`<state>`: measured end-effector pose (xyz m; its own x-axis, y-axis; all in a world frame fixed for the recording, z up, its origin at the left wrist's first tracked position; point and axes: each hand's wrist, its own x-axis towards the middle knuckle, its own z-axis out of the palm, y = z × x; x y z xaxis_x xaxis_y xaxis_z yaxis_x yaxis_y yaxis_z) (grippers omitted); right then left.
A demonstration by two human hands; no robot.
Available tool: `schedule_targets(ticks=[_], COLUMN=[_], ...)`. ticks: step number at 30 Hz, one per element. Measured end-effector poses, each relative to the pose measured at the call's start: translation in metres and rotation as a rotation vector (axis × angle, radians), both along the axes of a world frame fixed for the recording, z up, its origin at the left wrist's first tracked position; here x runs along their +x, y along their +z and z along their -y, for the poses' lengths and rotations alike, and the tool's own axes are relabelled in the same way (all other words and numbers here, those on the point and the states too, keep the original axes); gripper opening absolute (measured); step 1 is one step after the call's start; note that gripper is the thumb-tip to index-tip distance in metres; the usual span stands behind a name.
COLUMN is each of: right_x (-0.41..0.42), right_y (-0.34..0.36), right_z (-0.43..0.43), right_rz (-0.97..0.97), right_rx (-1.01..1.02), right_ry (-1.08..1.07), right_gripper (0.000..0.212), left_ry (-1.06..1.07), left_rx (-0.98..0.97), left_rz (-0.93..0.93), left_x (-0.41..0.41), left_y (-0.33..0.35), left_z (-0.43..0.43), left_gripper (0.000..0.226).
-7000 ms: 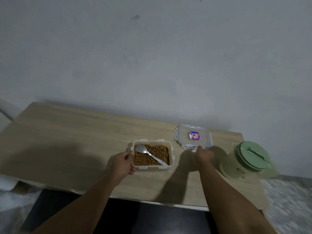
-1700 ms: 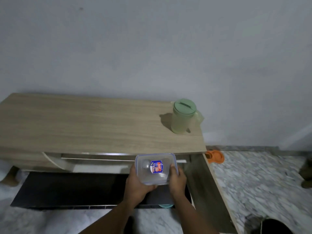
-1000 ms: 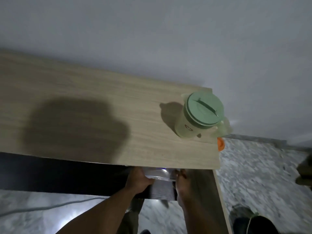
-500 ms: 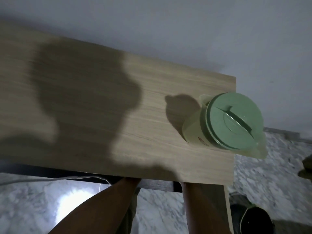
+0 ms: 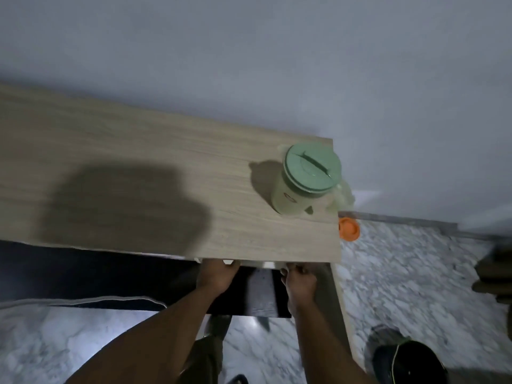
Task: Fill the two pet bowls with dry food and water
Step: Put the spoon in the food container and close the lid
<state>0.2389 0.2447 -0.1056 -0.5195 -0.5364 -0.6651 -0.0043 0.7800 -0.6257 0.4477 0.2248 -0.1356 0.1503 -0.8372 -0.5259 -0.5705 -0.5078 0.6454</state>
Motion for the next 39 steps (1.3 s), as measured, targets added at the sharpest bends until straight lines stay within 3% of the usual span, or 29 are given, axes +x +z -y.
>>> schedule_targets(ticks=[3, 8, 14, 18, 22, 28, 32, 39], right_x=[0.0, -0.015, -0.071, -0.077, -0.062, -0.019, 0.026, 0.085], right_y=[0.023, 0.087, 0.103, 0.097, 0.092, 0.089, 0.089, 0.044], right_z=[-0.029, -0.086, -0.158, -0.188, -0.199, -0.172, -0.143, -0.069], right_rz=[-0.045, -0.191, -0.482, -0.364, -0.367, -0.279, -0.161, 0.048], right_rx=[-0.18, -0.358, -0.037, 0.012, 0.029, 0.09, 0.093, 0.138], right_ry=[-0.036, 0.023, 0.127, 0.194, 0.27, 0.157, -0.015, -0.32], right_gripper=[0.011, 0.021, 0.043, 0.056, 0.05, 0.064, 0.072, 0.13], left_ry=[0.024, -0.018, -0.105, -0.272, -0.309, -0.377, -0.467, -0.627], left_rx=[-0.089, -0.274, -0.312, -0.175, -0.11, -0.07, -0.068, -0.052], left_rz=[-0.027, 0.104, 0.338, 0.4, 0.429, 0.492, 0.481, 0.488], left_x=[0.005, 0.02, 0.034, 0.056, 0.071, 0.096, 0.115, 0.135], left_y=[0.045, 0.093, 0.144, 0.141, 0.137, 0.135, 0.132, 0.125], left_z=[-0.022, -0.056, -0.051, -0.034, -0.024, 0.007, 0.031, 0.049], left_gripper=[0.066, 0.047, 0.058, 0.07, 0.065, 0.068, 0.081, 0.092])
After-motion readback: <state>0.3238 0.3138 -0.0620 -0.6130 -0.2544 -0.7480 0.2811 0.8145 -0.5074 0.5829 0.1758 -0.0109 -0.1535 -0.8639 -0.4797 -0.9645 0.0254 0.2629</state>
